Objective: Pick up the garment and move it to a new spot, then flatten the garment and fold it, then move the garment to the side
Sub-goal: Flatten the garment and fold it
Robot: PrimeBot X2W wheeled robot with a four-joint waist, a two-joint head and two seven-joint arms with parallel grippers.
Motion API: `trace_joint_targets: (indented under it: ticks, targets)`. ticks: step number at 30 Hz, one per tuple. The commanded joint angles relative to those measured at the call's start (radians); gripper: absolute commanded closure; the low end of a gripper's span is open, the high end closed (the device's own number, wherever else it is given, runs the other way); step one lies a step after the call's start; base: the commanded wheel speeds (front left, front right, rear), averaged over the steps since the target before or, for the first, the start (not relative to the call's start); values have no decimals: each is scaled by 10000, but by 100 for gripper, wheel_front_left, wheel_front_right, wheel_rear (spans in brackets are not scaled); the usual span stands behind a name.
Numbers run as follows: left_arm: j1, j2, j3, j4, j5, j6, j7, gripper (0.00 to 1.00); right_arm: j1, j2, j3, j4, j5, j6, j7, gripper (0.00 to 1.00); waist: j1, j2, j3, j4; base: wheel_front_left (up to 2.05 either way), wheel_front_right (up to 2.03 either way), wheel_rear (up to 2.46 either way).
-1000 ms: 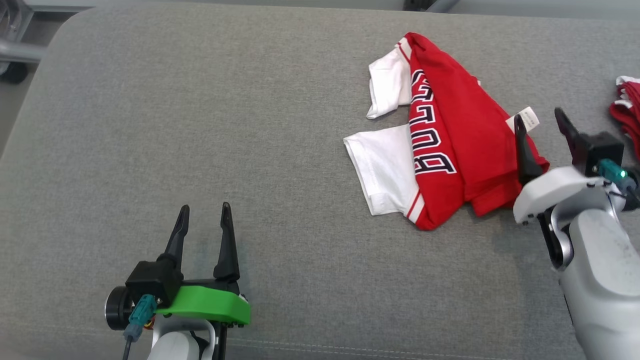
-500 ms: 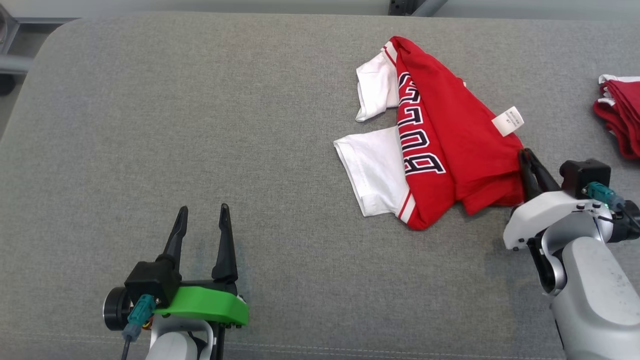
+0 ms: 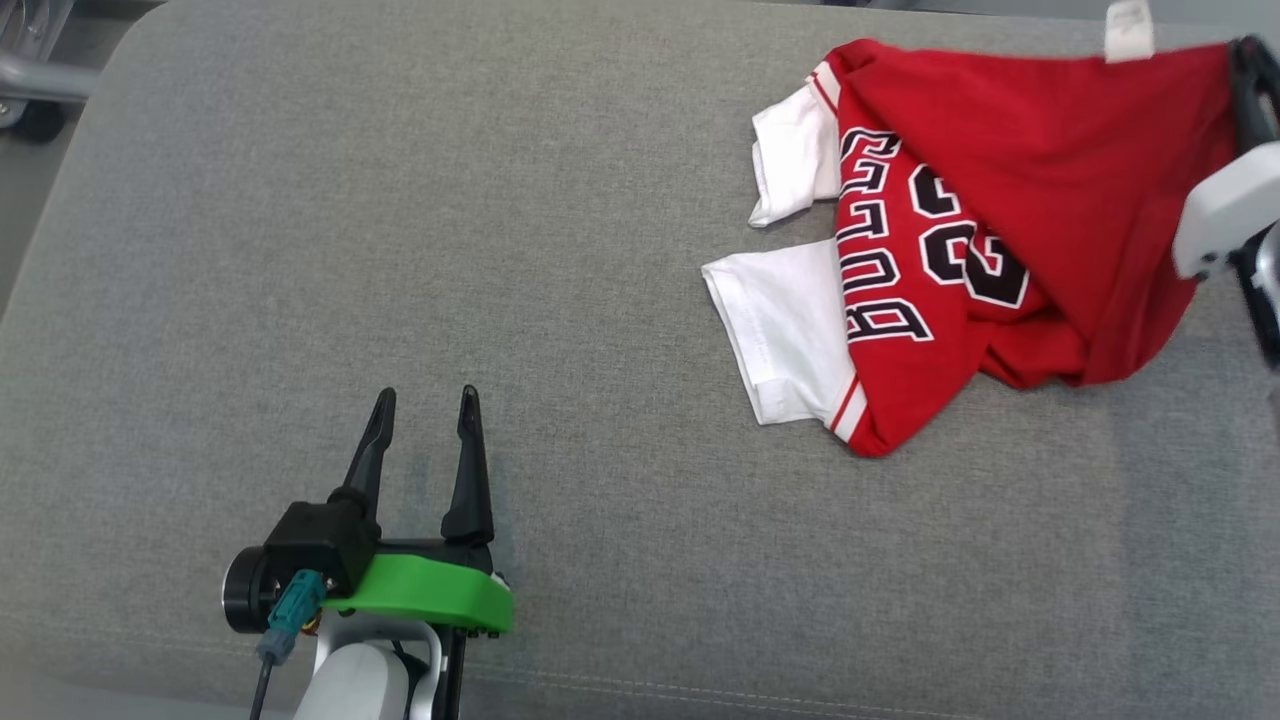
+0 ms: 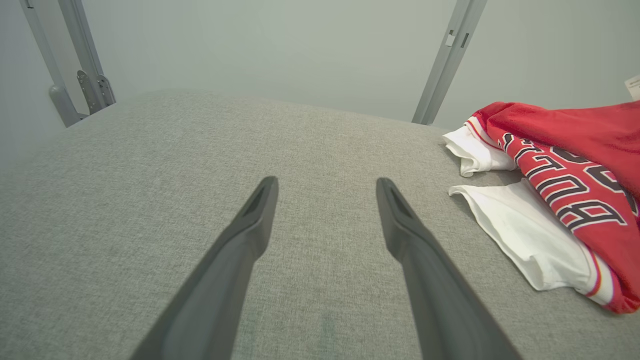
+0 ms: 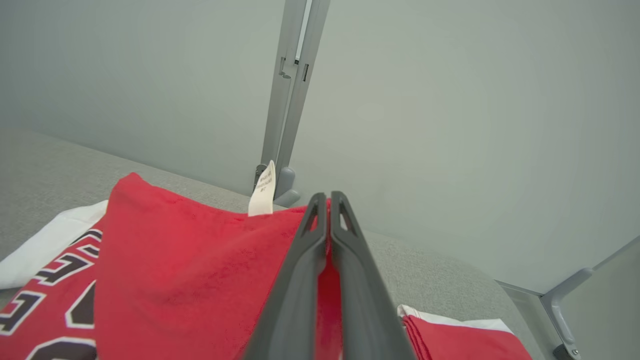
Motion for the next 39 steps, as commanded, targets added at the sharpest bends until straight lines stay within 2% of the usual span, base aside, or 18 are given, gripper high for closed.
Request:
trace_joint_targets:
  ticks: [1, 5, 10, 11, 12, 13, 14, 20, 25, 28, 34, 39]
  targets:
    - [-207, 24, -41, -31, -61, 23, 2, 0, -561, -294, 71, 270, -239, -15, 82, 100, 0, 0, 347, 341, 0, 0, 0]
    - [-383, 21, -193, -51, -92, 33, 2, 0, -1818, -827, -8, 1210, -939, -15, 124, 100, 0, 0, 789, 719, 0, 0, 0]
    - [-603, 21, -356, -71, -144, 3, 2, 0, -2669, -976, -281, 2346, -1749, -17, -240, 98, 0, 0, 1215, 1069, 0, 0, 0]
    - [-654, 21, -395, -82, -149, 9, 3, 0, -2815, -924, -311, 2591, -1857, -15, -405, 67, 0, 0, 1322, 1145, 0, 0, 0]
    - [-701, 21, -419, -94, -159, 29, 3, 0, -2952, -808, -379, 2896, -1885, -15, -576, 29, 0, 0, 1407, 1204, 0, 0, 0]
    - [-738, 22, -434, -99, -167, 45, 3, 0, -3047, -822, -511, 3183, -2016, -17, -671, 29, 0, 0, 1481, 1253, 0, 0, 0]
    - [-768, 21, -445, -103, -170, 63, 2, 0, -3138, -784, -600, 3403, -2143, -17, -867, 0, 0, 0, 1526, 1282, 0, 0, 0]
    - [-689, 19, -402, -104, -109, 95, 2, 0, -3140, -146, -1080, 4355, -2209, -17, -2173, 0, 0, 0, 1428, 992, 0, 0, 0]
    - [-562, 22, -356, -62, 55, -2, 3, 0, -2594, 431, -811, 4146, -1624, -17, -2633, 0, 0, 0, 1002, 304, 0, 0, 0]
    - [-543, 24, -401, 44, 184, -112, 2, 0, -1899, 706, -380, 3099, -1004, -17, -2659, 0, 0, 0, 700, -204, 0, 0, 0]
    - [-843, 28, -468, 486, 462, -325, 3, 0, 506, 1118, 658, 225, 169, -17, -2663, 0, 0, 0, 84, -1253, 0, 0, 0]
    - [-1227, 30, -502, 1352, 401, -555, 3, 0, 2566, 1827, 635, -1521, 641, -15, -2665, 0, 0, 0, -335, -1958, 0, 0, 0]
